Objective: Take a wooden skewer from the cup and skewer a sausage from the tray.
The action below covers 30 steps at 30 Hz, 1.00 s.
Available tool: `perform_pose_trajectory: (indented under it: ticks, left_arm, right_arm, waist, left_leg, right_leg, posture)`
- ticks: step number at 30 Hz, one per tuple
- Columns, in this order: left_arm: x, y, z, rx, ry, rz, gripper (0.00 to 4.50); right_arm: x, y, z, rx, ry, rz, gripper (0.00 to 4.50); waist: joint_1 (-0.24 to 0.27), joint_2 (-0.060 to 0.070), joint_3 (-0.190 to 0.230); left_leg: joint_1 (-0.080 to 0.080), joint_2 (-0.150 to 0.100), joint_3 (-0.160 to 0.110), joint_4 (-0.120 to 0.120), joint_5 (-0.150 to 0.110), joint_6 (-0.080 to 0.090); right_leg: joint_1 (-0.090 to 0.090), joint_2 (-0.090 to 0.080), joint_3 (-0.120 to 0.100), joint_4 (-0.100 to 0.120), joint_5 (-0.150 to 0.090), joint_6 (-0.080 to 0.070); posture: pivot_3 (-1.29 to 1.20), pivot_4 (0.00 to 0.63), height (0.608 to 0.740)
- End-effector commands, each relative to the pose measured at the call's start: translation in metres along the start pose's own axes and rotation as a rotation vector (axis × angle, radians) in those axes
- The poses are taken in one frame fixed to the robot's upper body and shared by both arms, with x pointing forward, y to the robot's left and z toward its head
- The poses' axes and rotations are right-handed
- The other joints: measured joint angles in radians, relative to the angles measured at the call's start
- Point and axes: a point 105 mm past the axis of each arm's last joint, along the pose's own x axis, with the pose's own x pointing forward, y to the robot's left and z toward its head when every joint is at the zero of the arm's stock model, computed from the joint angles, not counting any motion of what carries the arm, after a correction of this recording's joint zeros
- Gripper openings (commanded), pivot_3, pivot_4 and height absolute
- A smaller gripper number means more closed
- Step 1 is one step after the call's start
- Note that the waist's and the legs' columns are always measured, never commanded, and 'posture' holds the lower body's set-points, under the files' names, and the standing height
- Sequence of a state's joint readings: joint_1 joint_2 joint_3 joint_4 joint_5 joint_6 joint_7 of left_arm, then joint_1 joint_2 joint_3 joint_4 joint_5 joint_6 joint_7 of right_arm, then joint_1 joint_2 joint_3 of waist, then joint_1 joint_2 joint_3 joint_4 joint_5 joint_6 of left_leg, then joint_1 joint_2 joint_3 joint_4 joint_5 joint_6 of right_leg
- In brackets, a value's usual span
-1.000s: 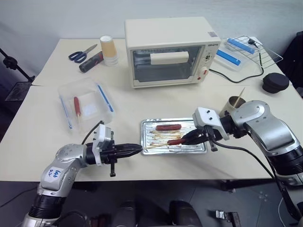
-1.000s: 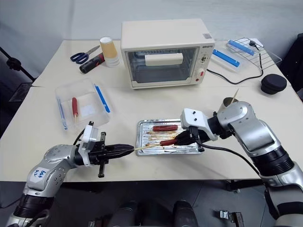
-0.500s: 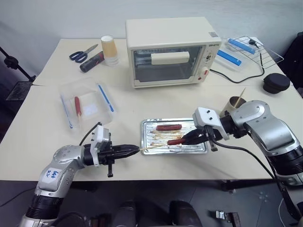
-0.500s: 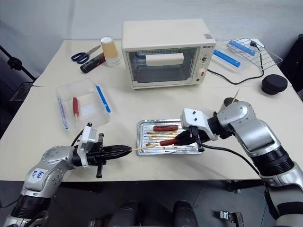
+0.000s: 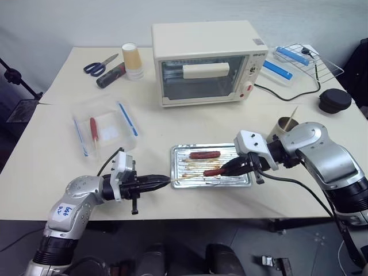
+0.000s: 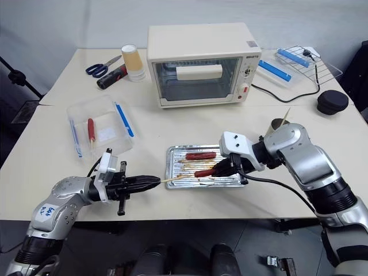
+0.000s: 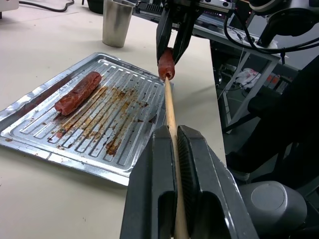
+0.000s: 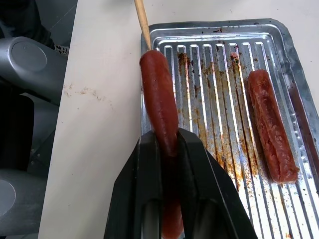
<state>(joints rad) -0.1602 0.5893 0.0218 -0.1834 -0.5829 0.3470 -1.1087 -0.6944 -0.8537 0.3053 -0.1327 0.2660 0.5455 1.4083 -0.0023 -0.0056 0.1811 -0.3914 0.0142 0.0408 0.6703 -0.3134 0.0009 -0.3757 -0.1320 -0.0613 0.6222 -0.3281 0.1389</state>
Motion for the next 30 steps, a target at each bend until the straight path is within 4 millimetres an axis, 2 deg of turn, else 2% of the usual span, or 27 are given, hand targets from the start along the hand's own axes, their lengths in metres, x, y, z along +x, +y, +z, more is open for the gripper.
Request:
perform_pose_trajectory:
  ticks: [1,13,18,22,26,30]
  left_arm:
    - [0.002,-0.002,0.006,0.027,-0.02,-0.013,0.0]
    - [0.015,-0.004,0.006,0.032,-0.037,-0.048,0.0]
    - [0.027,-0.002,0.004,0.044,-0.031,-0.056,0.0]
    - [0.038,0.001,0.001,0.044,-0.018,-0.073,0.0]
    - [0.06,0.002,0.006,0.055,-0.037,-0.117,0.0]
    - [0.072,0.001,0.008,0.059,-0.048,-0.157,0.0]
  right_arm:
    - [-0.008,-0.002,0.007,-0.033,-0.011,-0.029,0.17]
    - [-0.005,-0.001,0.01,-0.038,-0.02,-0.017,0.17]
    - [-0.003,0.002,0.013,-0.054,-0.025,-0.006,0.17]
    - [-0.001,0.004,0.017,-0.064,-0.034,0.002,0.17]
    - [0.004,0.008,0.021,-0.07,-0.046,0.018,0.17]
    - [0.006,0.009,0.022,-0.072,-0.053,0.023,0.17]
  waist:
    - [0.0,0.0,0.0]
    - [0.0,0.0,0.0]
    - [0.001,0.0,0.0]
    - [0.001,0.0,0.0]
    - [0.004,0.0,0.0]
    - [0.003,0.0,0.0]
  left_leg:
    - [0.0,0.0,0.0,0.0,0.0,0.0]
    - [0.0,0.0,0.0,0.0,0.0,0.0]
    - [0.0,-0.001,0.0,0.001,0.0,0.0]
    - [0.0,-0.001,0.0,0.002,0.0,0.0]
    - [-0.001,-0.002,-0.001,0.004,0.0,0.0]
    - [-0.001,-0.002,-0.001,0.005,0.0,0.0]
  right_leg:
    - [0.0,0.0,0.0,0.0,0.0,0.0]
    - [0.0,0.0,0.0,0.0,0.0,0.0]
    - [0.0,0.0,0.0,0.0,0.0,0.0]
    - [0.0,0.0,0.0,0.001,0.0,0.0]
    - [0.0,0.0,-0.001,0.002,0.0,0.0]
    - [0.001,0.0,-0.001,0.002,0.0,0.0]
  posture:
    - [0.0,0.15,0.74]
    - [0.0,0.15,0.74]
    - [0.0,0.15,0.74]
    - [0.0,0.15,0.74]
    - [0.0,0.15,0.74]
    - [0.0,0.15,0.74]
